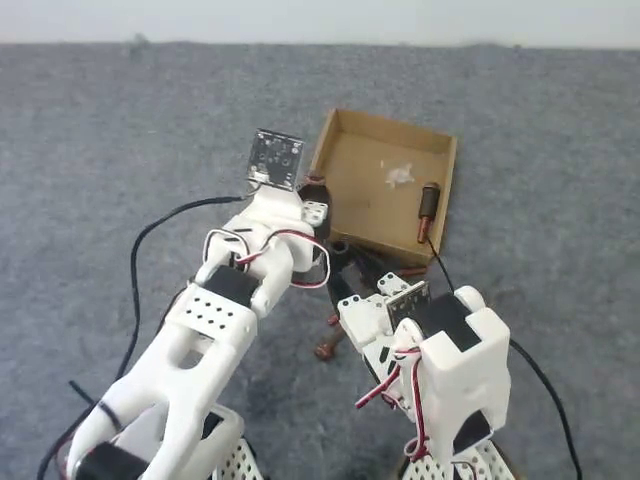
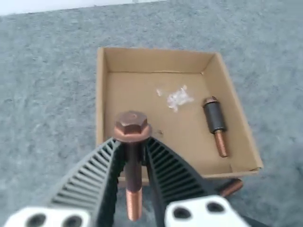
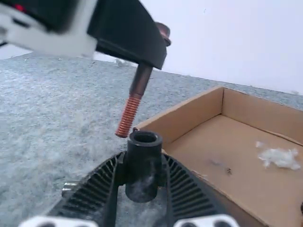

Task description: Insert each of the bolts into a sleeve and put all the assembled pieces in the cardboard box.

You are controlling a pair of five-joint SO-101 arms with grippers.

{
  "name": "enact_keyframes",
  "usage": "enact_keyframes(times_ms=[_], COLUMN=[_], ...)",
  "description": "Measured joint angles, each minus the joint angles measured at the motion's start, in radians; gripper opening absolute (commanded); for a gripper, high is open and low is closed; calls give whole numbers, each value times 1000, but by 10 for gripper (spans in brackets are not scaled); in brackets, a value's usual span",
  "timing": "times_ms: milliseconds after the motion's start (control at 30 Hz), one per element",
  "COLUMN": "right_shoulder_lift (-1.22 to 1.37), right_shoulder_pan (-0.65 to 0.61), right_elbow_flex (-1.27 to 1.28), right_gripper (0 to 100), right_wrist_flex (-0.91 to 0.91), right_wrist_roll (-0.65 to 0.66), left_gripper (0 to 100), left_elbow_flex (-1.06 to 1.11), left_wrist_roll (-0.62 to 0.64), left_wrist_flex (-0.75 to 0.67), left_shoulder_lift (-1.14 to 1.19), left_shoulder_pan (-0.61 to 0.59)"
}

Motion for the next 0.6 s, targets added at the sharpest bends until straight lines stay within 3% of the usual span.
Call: enact_keyframes(times_ms=[267,600], right_shoulder_lift=[0,0], right_shoulder_pan=[-5,-5], right_elbow_flex=[0,0], right_gripper=[6,6], right_wrist_flex=[0,0], right_wrist_roll=[0,0], left_gripper=[11,11], left_elbow_flex=[68,313], left_wrist_roll=[0,0], left_wrist_flex=[-11,-226], left_shoulder_lift=[-40,-244], left_shoulder_pan=[23,23])
